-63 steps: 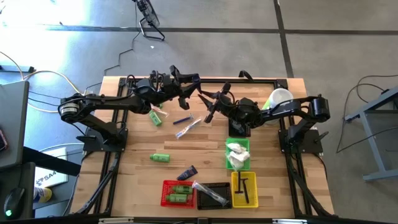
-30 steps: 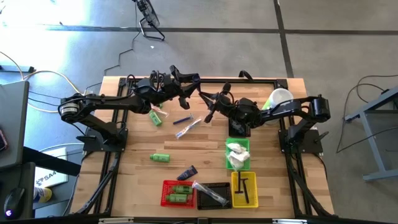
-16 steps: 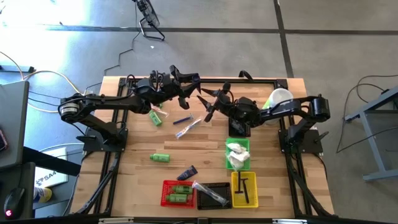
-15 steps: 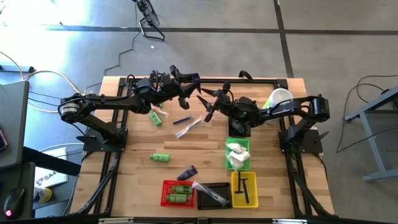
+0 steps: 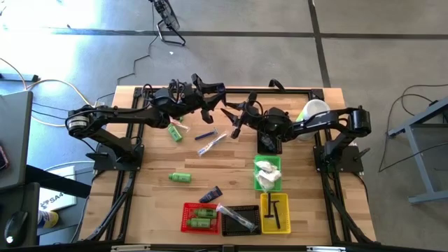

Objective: Pick & Place Travel size toiletries
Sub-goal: Put the top blue shaving cream into the top black bin

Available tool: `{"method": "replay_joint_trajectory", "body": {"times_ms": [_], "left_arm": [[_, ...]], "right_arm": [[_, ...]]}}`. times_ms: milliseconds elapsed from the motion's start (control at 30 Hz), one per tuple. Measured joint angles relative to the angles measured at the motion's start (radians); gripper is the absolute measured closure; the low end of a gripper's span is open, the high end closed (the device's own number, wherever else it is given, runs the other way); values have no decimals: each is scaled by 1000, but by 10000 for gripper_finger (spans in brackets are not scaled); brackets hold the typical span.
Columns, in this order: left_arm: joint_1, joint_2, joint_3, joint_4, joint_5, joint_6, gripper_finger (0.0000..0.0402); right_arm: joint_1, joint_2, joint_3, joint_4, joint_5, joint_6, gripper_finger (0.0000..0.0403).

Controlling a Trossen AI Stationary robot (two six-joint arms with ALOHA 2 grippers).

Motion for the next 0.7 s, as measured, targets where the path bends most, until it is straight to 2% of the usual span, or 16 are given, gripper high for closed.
{"method": "replay_joint_trajectory", "body": {"times_ms": [400, 633, 700], "left_arm": [[0, 0, 0, -13, 1, 0, 261], [0, 1, 0, -21, -7, 0, 261], [0, 1, 0, -23, -6, -1, 261]], "right_arm": [[0, 0, 21, -14, 15, 1, 336], [0, 0, 22, -30, 46, 15, 391], [0, 0, 22, -32, 46, 15, 395]]}}
